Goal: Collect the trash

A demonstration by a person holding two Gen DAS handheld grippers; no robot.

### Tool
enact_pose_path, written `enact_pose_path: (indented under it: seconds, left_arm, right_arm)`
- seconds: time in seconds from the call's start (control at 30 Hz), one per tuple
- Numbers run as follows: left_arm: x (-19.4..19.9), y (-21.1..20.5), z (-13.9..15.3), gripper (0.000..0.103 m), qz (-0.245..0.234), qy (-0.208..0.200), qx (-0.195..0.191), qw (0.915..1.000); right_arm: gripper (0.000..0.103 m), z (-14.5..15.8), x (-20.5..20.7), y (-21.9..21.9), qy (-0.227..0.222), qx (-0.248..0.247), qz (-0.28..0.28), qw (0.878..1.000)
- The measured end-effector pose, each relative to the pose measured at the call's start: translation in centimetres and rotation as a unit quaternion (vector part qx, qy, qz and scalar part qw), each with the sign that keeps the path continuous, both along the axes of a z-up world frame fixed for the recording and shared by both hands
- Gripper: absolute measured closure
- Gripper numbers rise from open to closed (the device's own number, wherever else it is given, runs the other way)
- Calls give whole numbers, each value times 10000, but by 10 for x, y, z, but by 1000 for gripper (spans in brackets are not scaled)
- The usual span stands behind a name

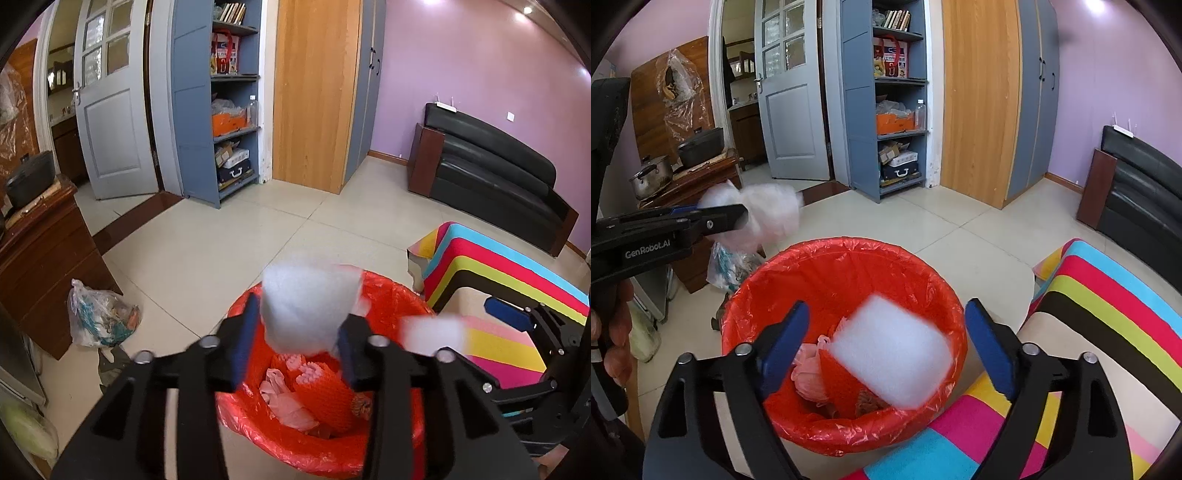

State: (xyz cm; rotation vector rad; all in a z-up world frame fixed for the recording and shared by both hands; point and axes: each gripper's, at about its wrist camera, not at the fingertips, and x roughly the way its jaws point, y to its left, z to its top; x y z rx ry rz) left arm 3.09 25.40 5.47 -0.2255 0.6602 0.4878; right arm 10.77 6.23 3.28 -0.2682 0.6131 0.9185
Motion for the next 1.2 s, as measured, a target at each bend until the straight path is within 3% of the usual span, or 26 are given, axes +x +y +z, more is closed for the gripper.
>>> enact_pose_path:
  seconds: [0.47,0.77,1.2]
  left_arm:
    - [-18,-7,2,31,-4,148,-15,9999]
    - [-45,-25,-24,17,-89,428,-469,9979]
    - [-75,-29,-28,12,-126,523,-728,9959]
  right_arm:
    - [19,1,5,-24,155,41,-241,9996]
    - [19,-2,-7,-50,349,28,-324,9989]
    - [19,3,-31,-49,271,-122,-197,9994]
